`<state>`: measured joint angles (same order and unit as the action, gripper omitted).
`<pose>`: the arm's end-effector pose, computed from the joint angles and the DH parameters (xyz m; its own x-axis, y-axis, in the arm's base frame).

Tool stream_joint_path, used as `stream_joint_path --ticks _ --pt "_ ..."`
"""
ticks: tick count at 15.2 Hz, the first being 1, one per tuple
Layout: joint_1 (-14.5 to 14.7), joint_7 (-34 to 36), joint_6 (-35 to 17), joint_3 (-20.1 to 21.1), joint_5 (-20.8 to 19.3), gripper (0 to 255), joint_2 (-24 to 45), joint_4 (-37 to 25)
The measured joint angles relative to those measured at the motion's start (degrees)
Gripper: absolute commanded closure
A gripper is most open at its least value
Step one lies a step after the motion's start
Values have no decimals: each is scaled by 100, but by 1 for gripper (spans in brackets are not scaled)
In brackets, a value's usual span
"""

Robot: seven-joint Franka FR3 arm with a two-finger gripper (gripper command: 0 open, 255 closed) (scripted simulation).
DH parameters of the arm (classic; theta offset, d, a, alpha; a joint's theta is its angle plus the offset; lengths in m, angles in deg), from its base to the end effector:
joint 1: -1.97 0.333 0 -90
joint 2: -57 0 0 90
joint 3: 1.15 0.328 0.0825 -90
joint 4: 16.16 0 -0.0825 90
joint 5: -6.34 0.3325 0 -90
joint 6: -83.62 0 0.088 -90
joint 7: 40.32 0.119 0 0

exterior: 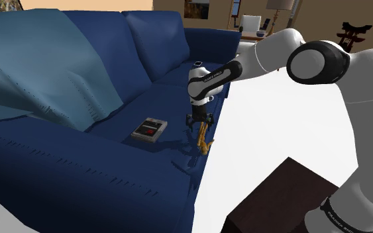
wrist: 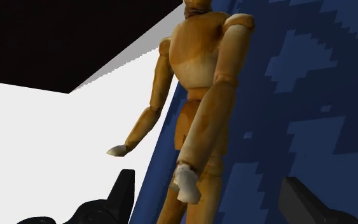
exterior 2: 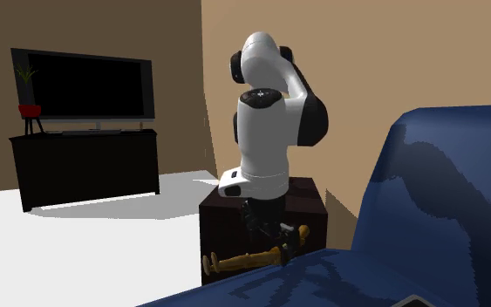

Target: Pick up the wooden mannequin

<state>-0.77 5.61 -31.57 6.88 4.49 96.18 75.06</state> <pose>0.6305 0.0439 0.2477 0.7278 -0.6483 -0.2235 -0.6344 -0.7603 0.1394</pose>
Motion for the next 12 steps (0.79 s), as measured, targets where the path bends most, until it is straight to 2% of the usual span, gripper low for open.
stream_joint_path --ticks 12 --pt "-1 1 41 2 3 255 -31 -11"
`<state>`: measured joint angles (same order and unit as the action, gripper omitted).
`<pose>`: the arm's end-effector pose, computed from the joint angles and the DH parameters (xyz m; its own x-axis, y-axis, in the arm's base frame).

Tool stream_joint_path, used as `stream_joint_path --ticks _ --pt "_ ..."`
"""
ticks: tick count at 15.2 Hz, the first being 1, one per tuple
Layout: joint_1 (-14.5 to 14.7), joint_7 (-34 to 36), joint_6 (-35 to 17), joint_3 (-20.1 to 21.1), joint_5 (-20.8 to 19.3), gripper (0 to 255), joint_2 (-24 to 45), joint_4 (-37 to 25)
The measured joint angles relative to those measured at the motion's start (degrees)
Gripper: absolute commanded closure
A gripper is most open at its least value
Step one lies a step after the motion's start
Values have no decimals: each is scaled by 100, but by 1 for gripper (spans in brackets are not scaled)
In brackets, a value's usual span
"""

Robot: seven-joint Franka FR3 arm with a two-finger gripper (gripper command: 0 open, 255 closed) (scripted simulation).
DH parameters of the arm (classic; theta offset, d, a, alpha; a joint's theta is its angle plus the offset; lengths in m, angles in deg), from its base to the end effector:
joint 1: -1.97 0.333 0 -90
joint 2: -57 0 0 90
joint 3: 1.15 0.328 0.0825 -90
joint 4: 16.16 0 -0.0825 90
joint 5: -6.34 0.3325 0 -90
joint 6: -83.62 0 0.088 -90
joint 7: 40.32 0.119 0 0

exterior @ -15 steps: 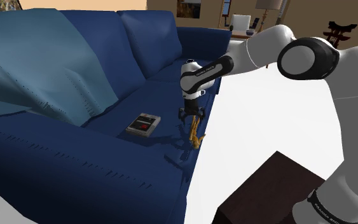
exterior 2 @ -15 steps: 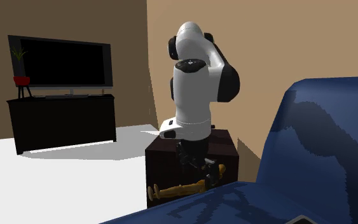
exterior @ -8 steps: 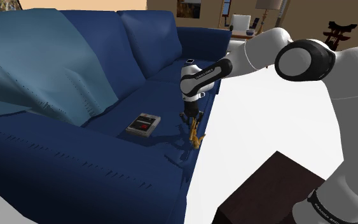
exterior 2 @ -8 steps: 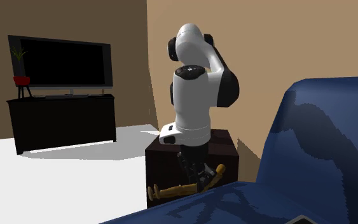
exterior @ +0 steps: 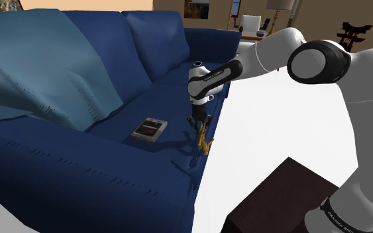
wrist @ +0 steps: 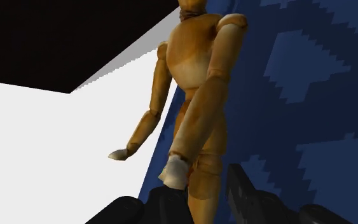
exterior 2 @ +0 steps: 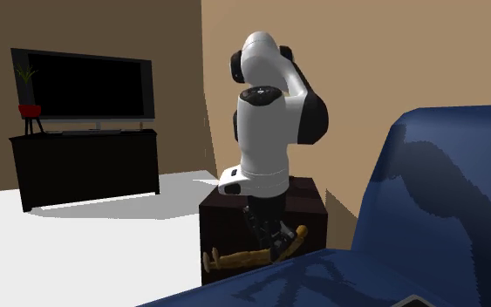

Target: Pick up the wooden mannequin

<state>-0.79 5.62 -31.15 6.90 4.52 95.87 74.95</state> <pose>0.6305 0.0438 0.2515 0.7276 -0.6485 -0.2234 -0.6346 -0.7601 0.1396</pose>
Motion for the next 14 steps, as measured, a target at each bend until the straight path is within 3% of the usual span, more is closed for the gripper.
stream_joint_path --ticks 14 --pt "-32 -3 730 44 62 255 -556 -181"
